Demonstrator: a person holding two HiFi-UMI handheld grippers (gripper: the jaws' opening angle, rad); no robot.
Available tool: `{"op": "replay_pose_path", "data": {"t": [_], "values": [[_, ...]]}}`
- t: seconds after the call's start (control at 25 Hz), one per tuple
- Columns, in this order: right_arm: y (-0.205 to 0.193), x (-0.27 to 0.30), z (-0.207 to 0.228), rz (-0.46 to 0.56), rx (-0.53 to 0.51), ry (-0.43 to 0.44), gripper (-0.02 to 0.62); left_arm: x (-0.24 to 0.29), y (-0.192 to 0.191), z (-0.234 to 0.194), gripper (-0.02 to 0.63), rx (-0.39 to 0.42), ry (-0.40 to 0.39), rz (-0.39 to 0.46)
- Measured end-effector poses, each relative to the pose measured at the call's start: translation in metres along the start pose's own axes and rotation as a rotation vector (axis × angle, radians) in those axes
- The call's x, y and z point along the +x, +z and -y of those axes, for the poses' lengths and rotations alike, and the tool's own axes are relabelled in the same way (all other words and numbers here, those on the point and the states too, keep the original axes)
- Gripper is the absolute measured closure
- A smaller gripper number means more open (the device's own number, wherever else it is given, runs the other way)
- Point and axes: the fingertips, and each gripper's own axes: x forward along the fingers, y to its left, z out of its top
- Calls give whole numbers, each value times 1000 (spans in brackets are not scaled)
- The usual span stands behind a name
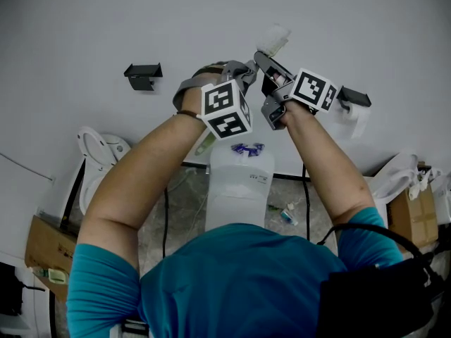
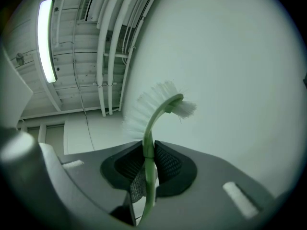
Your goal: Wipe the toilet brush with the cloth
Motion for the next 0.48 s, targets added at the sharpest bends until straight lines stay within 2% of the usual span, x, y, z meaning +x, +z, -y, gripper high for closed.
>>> {"op": "replay_pose_path", "data": {"t": [0.48], "values": [[8,-5,-4,35,-11,-1,531,-9,-9,31,568,105,-31,-39]]}}
